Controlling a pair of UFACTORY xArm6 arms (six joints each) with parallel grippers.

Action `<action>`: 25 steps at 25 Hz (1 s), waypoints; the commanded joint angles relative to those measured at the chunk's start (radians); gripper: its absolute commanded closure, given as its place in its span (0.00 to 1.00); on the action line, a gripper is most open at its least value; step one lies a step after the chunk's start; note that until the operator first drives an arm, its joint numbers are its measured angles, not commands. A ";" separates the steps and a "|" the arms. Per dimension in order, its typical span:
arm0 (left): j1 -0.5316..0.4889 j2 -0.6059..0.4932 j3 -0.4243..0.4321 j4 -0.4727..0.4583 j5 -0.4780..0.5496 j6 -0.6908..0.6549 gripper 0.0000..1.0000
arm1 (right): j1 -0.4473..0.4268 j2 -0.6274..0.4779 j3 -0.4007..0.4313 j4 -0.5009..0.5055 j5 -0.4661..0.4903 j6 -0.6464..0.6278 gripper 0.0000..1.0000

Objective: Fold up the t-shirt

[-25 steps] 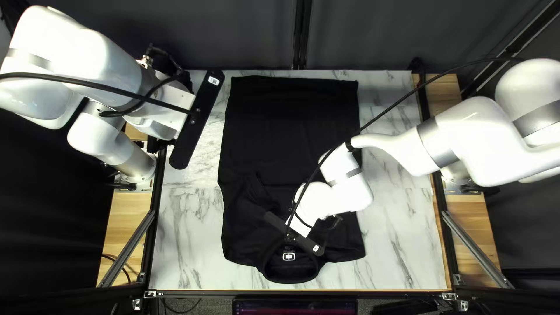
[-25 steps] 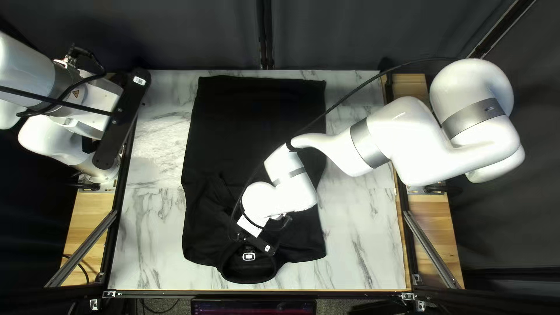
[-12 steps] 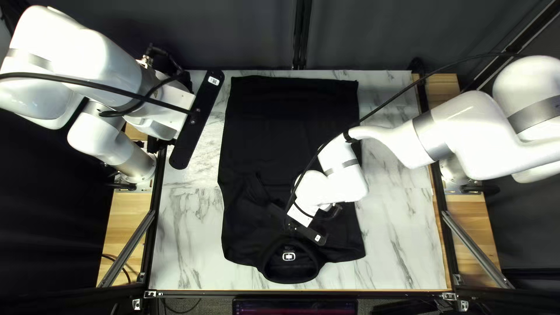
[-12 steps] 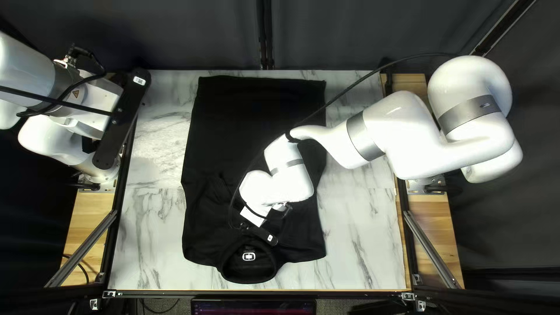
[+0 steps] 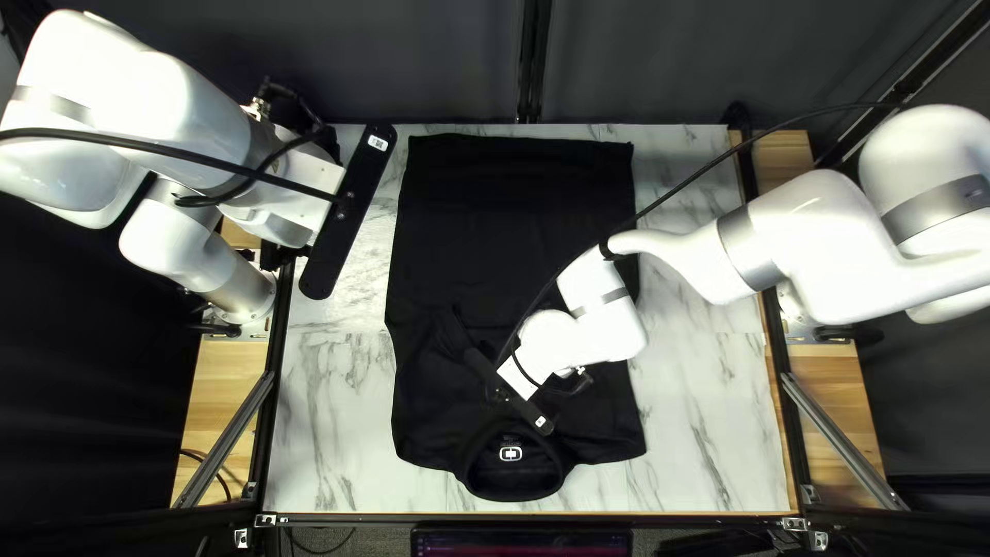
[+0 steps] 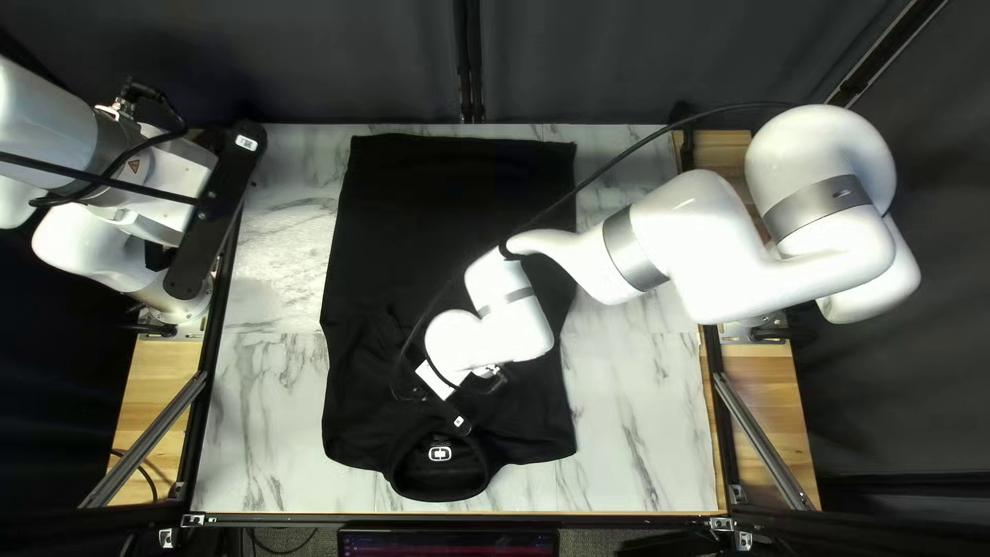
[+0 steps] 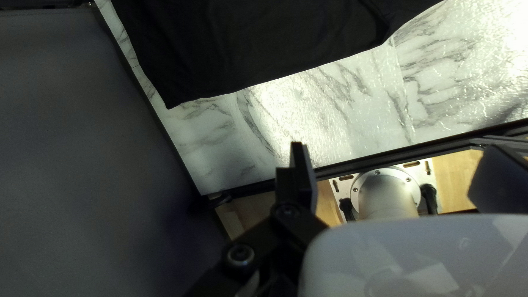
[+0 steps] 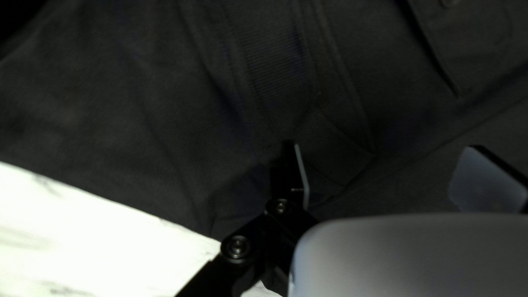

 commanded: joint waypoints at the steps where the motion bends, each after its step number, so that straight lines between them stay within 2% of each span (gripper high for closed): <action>1: 0.000 0.000 0.000 0.000 0.000 0.000 0.00 | 0.001 -0.004 0.011 -0.034 -0.020 0.055 0.61; 3: 0.000 0.000 0.000 0.000 0.000 0.000 0.00 | -0.004 -0.010 0.020 -0.047 -0.029 0.069 0.67; 4: 0.000 0.000 0.000 0.000 0.000 0.000 0.00 | -0.007 -0.017 0.029 -0.053 -0.034 0.075 0.82; 5: 0.000 0.000 0.000 0.000 0.000 0.000 0.00 | -0.009 -0.021 0.034 -0.056 -0.037 0.078 0.82; 6: 0.000 0.000 0.000 0.000 0.000 0.000 0.00 | -0.009 -0.025 0.037 -0.058 -0.039 0.079 0.96; 7: 0.000 0.000 0.000 0.000 0.000 0.000 0.00 | -0.008 -0.032 0.044 -0.058 -0.040 0.080 0.95; 8: 0.000 0.000 0.000 0.000 0.000 0.000 0.00 | -0.005 -0.035 0.045 -0.057 -0.039 0.081 0.76; 9: 0.000 0.000 0.000 0.000 0.000 0.000 0.00 | 0.005 -0.041 0.045 -0.049 -0.032 0.082 0.45; 10: 0.000 0.000 0.000 0.000 0.000 0.000 0.00 | 0.011 -0.046 0.046 -0.043 -0.029 0.082 0.26; 11: 0.000 0.000 0.000 0.000 0.000 0.000 0.00 | 0.013 -0.048 0.047 -0.040 -0.028 0.081 0.00; 25: 0.000 0.000 0.000 0.000 0.000 0.000 0.00 | 0.004 -0.052 0.073 0.009 -0.063 0.070 0.00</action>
